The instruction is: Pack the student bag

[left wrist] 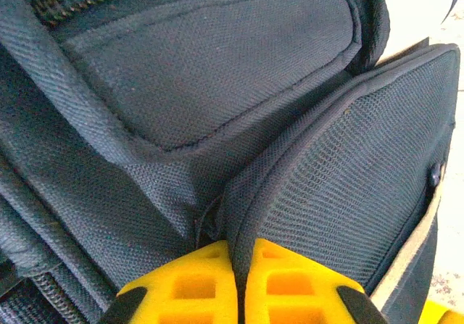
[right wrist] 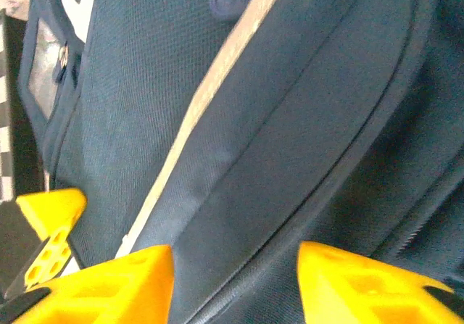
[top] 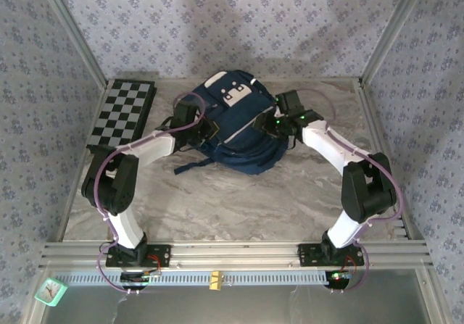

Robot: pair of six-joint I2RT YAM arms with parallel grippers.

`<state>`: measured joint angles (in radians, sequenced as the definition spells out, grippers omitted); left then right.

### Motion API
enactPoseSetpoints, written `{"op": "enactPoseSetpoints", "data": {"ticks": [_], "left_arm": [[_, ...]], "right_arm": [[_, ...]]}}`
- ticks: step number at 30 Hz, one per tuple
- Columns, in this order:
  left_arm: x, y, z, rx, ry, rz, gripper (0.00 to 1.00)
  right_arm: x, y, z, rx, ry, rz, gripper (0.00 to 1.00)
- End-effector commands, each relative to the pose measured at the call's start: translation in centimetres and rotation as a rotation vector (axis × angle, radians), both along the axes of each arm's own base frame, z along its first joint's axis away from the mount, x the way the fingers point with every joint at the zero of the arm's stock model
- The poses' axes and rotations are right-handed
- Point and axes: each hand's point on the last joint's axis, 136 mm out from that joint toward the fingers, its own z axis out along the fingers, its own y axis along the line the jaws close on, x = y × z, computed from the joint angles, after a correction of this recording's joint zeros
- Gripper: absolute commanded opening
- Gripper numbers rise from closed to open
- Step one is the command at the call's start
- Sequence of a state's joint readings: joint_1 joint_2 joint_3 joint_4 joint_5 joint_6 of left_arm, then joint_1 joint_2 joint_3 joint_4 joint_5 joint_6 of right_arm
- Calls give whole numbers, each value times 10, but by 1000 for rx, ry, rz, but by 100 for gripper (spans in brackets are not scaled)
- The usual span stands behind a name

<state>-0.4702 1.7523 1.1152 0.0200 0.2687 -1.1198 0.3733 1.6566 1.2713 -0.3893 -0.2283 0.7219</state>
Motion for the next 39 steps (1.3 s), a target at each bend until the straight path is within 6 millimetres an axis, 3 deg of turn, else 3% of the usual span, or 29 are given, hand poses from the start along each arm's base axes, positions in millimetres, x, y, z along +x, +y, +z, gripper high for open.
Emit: {"op": "enactPoseSetpoints", "data": {"ticks": [1,8,13,18,21,25,31,39], "left_arm": [[-19,-39,29,-77,15,-18,0],[-40,-86,46,-175,62,53,0],[-53,-111,58,-218,69,43,0],[-58,-117,54,-202,80,42,0],[-59,-116,55,-209,72,51,0],[-60,-116,57,-212,69,51,0],[-61,-118,56,-215,65,46,0],[-60,-118,60,-225,55,44,0]], "right_arm": [[-14,-20,9,-133,23,66,54],[-91,-27,10,-356,82,93,62],[-116,5,2,-305,80,115,57],[-115,35,-2,-302,26,102,51],[-113,32,-21,-311,38,50,45],[-99,34,-21,-323,-13,12,35],[-89,32,-25,-361,-44,-27,28],[-80,45,-18,-358,-109,-3,28]]}}
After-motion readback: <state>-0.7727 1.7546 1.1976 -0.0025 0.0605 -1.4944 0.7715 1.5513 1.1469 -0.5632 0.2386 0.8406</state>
